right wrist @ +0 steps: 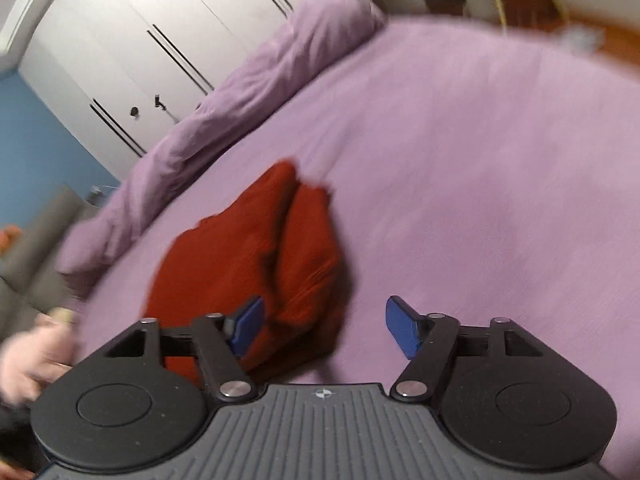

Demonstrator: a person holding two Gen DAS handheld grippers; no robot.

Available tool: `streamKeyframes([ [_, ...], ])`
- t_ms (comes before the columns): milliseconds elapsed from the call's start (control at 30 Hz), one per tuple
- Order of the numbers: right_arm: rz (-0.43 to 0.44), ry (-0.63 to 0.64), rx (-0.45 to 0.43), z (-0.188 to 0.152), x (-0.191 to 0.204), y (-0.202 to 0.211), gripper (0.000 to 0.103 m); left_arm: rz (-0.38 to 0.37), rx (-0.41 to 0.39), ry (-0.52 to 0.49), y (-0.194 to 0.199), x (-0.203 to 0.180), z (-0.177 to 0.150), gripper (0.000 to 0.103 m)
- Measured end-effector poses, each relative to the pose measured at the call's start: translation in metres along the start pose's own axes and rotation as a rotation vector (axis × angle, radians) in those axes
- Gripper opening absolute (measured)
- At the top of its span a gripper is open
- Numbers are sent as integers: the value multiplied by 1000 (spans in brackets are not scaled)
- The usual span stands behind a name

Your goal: Fold small clothes

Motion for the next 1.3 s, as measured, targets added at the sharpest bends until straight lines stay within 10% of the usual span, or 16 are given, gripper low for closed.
streamKeyframes([
  [167, 153, -140, 94, 13, -17, -28, 78, -274, 126, 108, -31, -30, 19, 73],
  [367, 369, -363, 214, 36, -10, -84, 77, -367, 240, 164, -93, -62, 25, 74],
  [533, 375, -358, 273, 36, 3, -118, 52, -399, 282, 248, -122, -65, 22, 72],
  [700, 362, -371, 272, 32, 8, -133, 32, -417, 284, 275, -124, -62, 25, 52],
  [1000, 444, -410, 291, 24, 51, -117, 28, -431, 232, 199, -59, -39, 39, 48],
  [1300, 375, -138, 391, -38, 126, -96, 45, -200, 195, 137, -10, 47, 13, 56],
])
Point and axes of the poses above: each gripper's, at about its wrist camera, not at the fingertips, and y roughly against the way its jaws point, x to its left, z to its top, the point moved 10 cm from there along -y, roughly the way its jaws point, and after that the axes turned 4 degrees about y, right-handed, at the moved point
